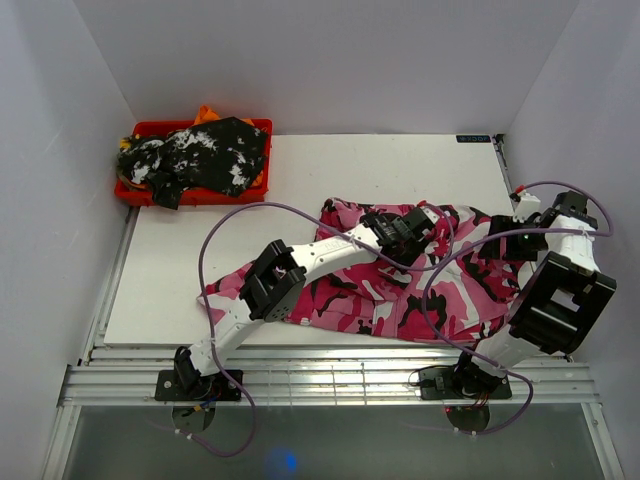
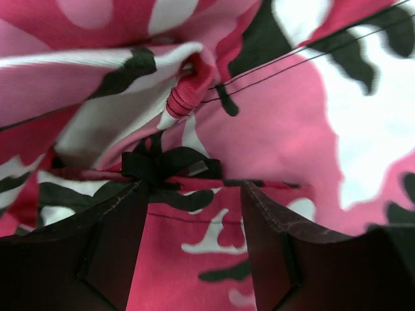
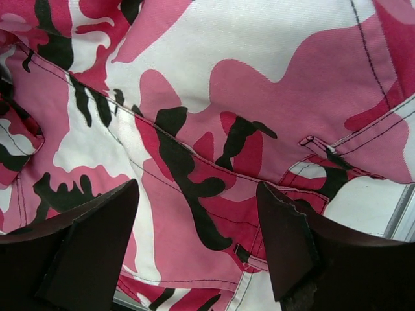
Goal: Fold and stack the trousers
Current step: Flatten the trousers out
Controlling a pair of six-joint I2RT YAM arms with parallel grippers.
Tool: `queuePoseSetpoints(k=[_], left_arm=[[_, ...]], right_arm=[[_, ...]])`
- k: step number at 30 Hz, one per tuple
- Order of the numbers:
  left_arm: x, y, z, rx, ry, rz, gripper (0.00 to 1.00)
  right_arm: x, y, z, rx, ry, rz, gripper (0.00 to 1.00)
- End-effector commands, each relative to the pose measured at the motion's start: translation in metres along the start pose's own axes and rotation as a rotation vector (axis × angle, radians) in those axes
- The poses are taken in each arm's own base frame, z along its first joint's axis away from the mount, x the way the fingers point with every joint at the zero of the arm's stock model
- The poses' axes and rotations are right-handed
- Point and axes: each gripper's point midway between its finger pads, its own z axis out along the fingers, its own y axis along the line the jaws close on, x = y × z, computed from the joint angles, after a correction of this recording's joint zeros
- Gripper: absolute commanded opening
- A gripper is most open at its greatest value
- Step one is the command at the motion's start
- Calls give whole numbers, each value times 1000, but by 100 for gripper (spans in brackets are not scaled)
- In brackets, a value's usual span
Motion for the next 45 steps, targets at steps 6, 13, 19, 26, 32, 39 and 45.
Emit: queuePoseSetpoints(k=[6,13,19,26,32,39,45], left_arm=[[24,5,18,-25,62,0,64],[5,20,-20,-41,2,21,29],[-20,38,-70,-66,-81,29,6],[-46,85,-161,16,-238,-19,0],[-20,189,-231,78,-345,11,0],[36,317,-298,-187,-442,61,0],[95,358,-328,-345,-555,187,0]], right_arm=[[23,-17,17,41,85,-5,77],[53,-30,28,72,195,-40,75],[53,-42,33,106,212,-62,71],[53,-55,32,157,231,-134,67],[48,-58,29,161,230,-194,67],[48,-66,25,188,261,-303,68],[49,-74,22,214,294,-396,67]])
